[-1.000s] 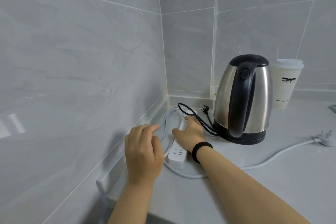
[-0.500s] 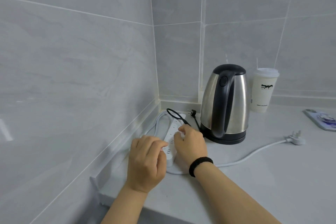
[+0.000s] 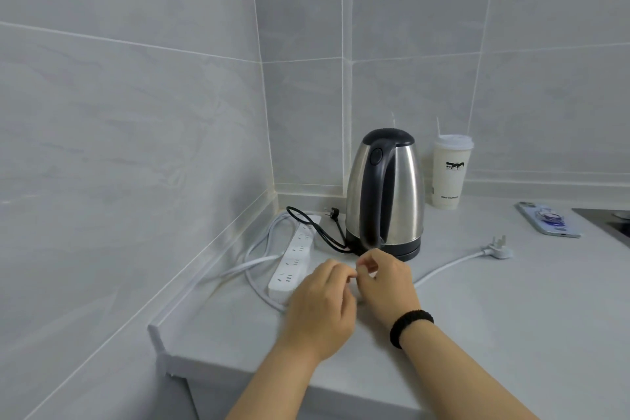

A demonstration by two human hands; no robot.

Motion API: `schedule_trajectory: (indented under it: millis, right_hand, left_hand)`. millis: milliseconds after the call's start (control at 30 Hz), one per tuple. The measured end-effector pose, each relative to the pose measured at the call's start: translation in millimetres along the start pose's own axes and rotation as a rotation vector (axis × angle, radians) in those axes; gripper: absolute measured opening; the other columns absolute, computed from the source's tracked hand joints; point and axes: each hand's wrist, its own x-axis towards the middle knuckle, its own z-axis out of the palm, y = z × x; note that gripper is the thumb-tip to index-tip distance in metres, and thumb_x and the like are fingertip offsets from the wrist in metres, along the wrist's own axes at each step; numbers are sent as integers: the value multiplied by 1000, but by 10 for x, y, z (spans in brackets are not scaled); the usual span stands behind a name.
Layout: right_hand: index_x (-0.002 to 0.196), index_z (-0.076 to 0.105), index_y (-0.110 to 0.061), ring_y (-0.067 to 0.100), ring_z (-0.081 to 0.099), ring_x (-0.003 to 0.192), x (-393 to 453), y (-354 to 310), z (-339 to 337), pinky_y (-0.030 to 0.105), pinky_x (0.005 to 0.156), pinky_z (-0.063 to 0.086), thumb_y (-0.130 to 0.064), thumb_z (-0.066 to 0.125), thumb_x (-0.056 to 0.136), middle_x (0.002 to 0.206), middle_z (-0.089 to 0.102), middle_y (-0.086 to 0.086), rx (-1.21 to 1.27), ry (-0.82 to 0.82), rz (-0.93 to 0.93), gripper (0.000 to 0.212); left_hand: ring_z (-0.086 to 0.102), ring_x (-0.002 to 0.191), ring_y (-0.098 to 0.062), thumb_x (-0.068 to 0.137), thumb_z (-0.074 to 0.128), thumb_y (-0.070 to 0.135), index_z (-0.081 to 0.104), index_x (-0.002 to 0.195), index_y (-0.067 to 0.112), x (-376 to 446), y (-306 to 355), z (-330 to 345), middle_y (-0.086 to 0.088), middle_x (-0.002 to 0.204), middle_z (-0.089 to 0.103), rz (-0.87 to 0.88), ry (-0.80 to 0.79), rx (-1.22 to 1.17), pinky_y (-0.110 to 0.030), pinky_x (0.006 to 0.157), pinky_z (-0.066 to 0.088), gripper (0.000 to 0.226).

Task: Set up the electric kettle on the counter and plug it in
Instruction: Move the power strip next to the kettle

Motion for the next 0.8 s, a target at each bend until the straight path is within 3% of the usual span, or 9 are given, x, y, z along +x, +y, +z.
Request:
schedule_trajectory:
  millis: [167,267,367,467,633,800]
  right_hand:
    - [85,63,-14,18,55,81,43,215,-306,28,71,42,-10,55,82,87,62,-1,-18,111,187,9]
    - [95,58,-12,18,48,82,70,344,-455,26,73,35,-10,56,83,99,54,3,-45,138,266,12]
    - [100,56,-11,17,45,85,85,400,-524,25,75,34,-10,57,84,105,51,5,-50,140,311,16]
    - [101,54,-11,17,43,85,82,403,-540,24,75,33,-7,56,83,106,50,4,-76,105,343,18]
    - [101,54,-12,18,43,88,89,402,-541,26,76,34,-11,59,80,109,53,5,-48,108,387,22]
    - [124,43,-5,24,47,104,95,352,-560,27,82,35,-14,66,79,128,47,12,147,205,443,51]
  left_hand:
    - [56,93,-19,81,53,20,57,107,17,72,321,275,2,103,60,-66,-102,-5,-29,75,46,27]
    - [59,89,-23,81,55,26,65,101,16,108,362,374,1,96,61,-69,-148,94,-34,72,51,25]
    - [57,90,-25,84,55,27,72,92,19,116,308,405,3,93,61,-118,-169,119,-36,73,48,20]
    - [51,101,-21,91,52,27,72,94,24,125,304,380,7,102,60,-157,-204,85,-31,82,41,20]
    - [46,106,-16,98,46,25,62,98,27,168,313,350,10,107,58,-245,-273,73,-27,86,35,17]
    - [41,83,-24,98,33,16,41,91,27,133,410,263,4,99,57,-321,-215,62,-31,74,31,16]
